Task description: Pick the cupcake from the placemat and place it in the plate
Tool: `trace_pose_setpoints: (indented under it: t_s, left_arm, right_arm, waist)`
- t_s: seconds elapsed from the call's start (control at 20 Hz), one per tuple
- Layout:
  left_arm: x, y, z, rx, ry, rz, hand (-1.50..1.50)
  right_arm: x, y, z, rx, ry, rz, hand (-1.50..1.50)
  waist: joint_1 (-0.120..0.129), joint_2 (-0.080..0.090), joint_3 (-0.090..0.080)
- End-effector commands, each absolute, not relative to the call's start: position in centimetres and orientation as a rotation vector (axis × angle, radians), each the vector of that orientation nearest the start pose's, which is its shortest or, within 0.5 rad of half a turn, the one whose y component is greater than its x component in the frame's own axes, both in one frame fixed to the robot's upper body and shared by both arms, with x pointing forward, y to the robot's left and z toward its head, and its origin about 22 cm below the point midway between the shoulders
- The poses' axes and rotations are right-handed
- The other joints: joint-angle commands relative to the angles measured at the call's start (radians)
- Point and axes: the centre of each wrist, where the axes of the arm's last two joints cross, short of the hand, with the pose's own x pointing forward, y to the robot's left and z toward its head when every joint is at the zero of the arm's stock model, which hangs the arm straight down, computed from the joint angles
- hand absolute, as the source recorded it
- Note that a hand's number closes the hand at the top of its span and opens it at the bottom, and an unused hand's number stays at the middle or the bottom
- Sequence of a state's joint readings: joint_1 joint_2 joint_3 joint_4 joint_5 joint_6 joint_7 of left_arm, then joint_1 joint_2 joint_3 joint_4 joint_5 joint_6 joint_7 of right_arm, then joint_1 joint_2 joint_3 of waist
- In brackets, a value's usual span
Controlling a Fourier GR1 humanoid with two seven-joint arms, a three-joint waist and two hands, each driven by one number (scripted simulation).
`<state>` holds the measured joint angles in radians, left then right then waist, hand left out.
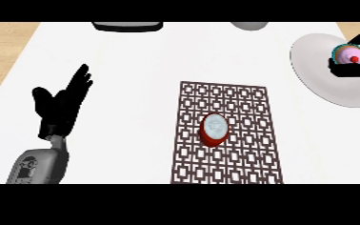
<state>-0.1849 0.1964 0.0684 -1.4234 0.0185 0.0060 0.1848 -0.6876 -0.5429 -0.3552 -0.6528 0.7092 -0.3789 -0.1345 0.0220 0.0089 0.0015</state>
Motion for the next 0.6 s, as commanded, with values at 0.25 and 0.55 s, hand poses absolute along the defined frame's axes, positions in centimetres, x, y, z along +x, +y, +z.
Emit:
trace_pose_setpoints:
  t_s: [0.25,0.55]
  left_arm:
    - [28.0,27.5,1.8,0.12,-1.418,-0.09,0.0]
    - [29.5,28.1,2.2,0.143,-1.428,-0.107,0.0]
  right_arm:
    - [35.9,-46.4,7.0,-1.011,-1.23,0.336,1.5]
    - [35.8,-46.8,6.9,-0.967,-1.364,0.452,-1.5]
  waist:
    - [0.023,0.007,0.002]
    - [0.019,0.011,0.003]
